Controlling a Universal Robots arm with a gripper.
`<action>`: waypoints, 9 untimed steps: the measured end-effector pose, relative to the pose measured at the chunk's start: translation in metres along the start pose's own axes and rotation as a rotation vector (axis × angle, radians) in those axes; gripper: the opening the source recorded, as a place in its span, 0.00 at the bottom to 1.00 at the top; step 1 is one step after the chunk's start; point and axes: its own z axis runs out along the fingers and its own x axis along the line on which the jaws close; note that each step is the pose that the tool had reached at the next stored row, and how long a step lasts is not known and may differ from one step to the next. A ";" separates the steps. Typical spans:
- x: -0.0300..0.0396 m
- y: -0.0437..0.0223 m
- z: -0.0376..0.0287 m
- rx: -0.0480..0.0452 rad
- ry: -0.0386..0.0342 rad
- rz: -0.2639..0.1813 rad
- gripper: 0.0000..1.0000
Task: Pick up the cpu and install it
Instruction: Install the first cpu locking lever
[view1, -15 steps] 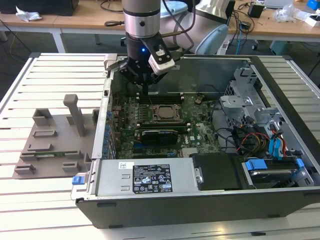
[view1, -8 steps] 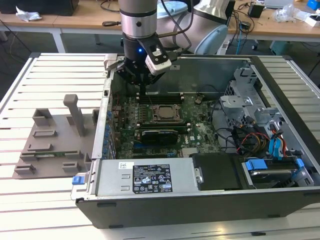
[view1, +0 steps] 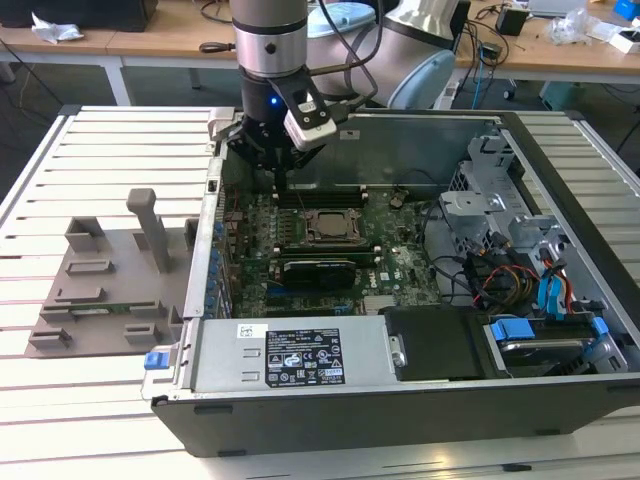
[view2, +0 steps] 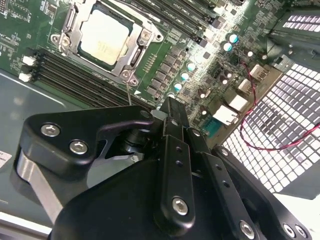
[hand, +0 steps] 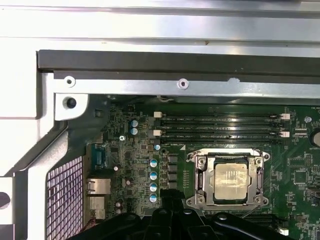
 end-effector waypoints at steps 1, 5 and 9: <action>0.0009 0.0000 0.0000 0.0000 0.0000 0.000 0.11; 0.0050 0.0001 0.0002 0.0001 0.0001 0.000 0.11; 0.0052 0.0011 0.0008 0.0001 0.0001 0.000 0.11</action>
